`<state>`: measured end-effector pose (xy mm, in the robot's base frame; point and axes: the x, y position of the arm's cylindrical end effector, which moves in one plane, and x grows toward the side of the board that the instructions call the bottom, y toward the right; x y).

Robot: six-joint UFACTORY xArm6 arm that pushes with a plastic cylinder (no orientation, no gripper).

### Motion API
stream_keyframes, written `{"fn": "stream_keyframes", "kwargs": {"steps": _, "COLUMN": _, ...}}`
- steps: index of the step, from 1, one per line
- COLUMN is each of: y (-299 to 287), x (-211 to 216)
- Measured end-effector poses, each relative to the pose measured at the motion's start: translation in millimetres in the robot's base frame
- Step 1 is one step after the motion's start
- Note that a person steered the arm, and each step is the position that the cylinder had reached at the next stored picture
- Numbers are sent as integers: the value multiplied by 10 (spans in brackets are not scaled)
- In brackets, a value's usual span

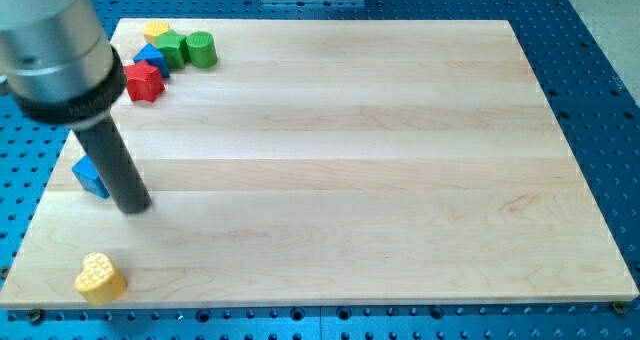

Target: Push the blue blocks and red star into the group of blocks

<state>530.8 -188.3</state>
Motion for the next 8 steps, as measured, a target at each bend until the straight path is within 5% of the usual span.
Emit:
{"fn": "stream_keyframes", "kwargs": {"steps": 1, "y": -518, "x": -9}}
{"fn": "stream_keyframes", "kwargs": {"steps": 3, "y": 304, "x": -785}}
{"fn": "stream_keyframes", "kwargs": {"steps": 4, "y": 472, "x": -764}}
{"fn": "stream_keyframes", "kwargs": {"steps": 6, "y": -387, "x": -491}}
{"fn": "stream_keyframes", "kwargs": {"steps": 8, "y": -536, "x": -1371}}
